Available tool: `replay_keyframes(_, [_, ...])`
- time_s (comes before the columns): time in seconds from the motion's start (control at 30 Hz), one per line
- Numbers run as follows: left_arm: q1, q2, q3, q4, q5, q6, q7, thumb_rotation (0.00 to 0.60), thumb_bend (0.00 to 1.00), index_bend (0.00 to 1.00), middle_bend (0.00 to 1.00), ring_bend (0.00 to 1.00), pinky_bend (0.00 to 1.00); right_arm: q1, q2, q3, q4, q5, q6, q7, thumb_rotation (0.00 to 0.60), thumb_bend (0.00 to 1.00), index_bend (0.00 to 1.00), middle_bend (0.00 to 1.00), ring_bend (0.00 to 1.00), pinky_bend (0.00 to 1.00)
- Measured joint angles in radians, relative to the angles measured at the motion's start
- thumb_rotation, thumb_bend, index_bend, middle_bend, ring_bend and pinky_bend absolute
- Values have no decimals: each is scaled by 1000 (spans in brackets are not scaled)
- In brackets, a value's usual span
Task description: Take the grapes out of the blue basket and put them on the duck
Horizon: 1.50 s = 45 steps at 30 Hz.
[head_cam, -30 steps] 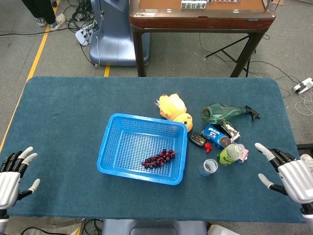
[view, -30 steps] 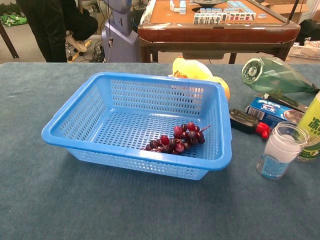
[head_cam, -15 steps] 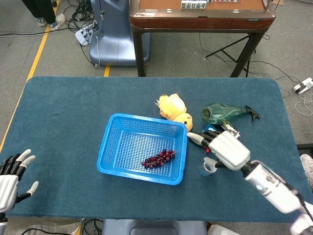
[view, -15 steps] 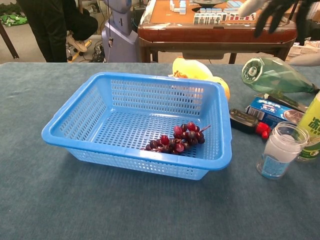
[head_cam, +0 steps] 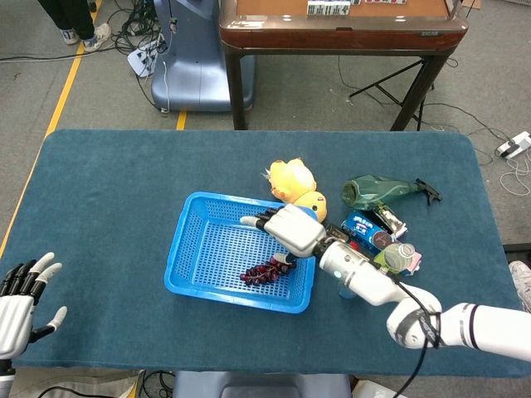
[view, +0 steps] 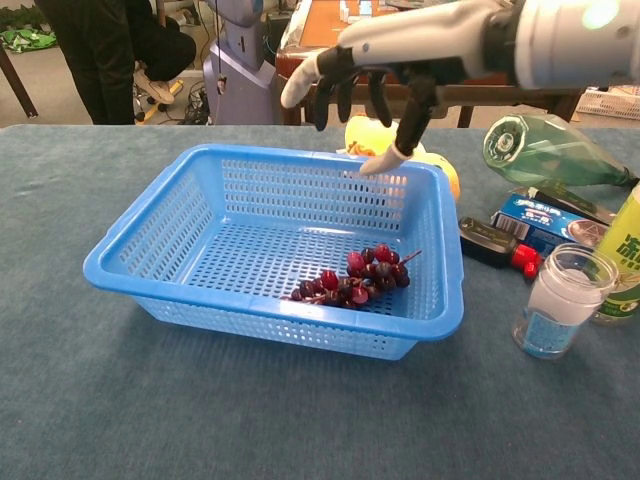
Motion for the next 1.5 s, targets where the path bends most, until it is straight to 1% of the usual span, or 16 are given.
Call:
replay_keyframes(0.13, [-1, 0, 0, -7, 3, -1, 10, 600, 307, 208, 94, 75, 54, 81, -87, -36, 81, 122, -26, -105, 600, 151, 149, 264, 265, 435])
replay_keyframes(0.27, [0, 1, 1, -7, 0, -3, 11, 600, 307, 208, 94, 75, 55, 155, -184, -86, 163, 235, -31, -201, 600, 122, 149, 237, 227, 417])
replay_keyframes(0.47, [7, 4, 1, -3, -6, 3, -1, 600, 307, 208, 94, 75, 54, 225, -268, -154, 222, 321, -21, -288, 600, 99, 149, 209, 197, 392])
replay_keyframes(0.77, [8, 14, 1, 3, -4, 2, -24, 600, 307, 208, 94, 75, 54, 290, -333, -232, 268, 419, -3, -365, 600, 76, 149, 199, 197, 392])
replay_keyframes(0.9, [7, 10, 1, 6, -7, -3, -27, 600, 307, 208, 94, 75, 54, 299, -341, -255, 267, 433, 5, -372, 600, 77, 149, 199, 197, 392])
replay_keyframes(1.03, [6, 11, -1, 7, -8, -4, -25, 600, 308, 208, 94, 75, 54, 299, -333, -260, 256, 427, 10, -355, 600, 76, 149, 199, 197, 391])
replay_keyframes(1.2, [6, 11, -3, 6, -10, -4, -22, 600, 307, 208, 94, 75, 54, 290, -304, -251, 224, 394, 22, -319, 600, 77, 149, 199, 197, 392])
replay_keyframes(1.37, [5, 10, -3, 3, -11, -6, -16, 600, 307, 208, 94, 75, 54, 280, -255, -240, 178, 344, 30, -279, 600, 76, 149, 199, 197, 391])
replay_keyframes(1.5, [5, 9, -2, 3, -12, -8, -14, 600, 307, 208, 94, 75, 54, 277, -238, -243, 161, 332, 23, -263, 600, 62, 149, 199, 197, 392])
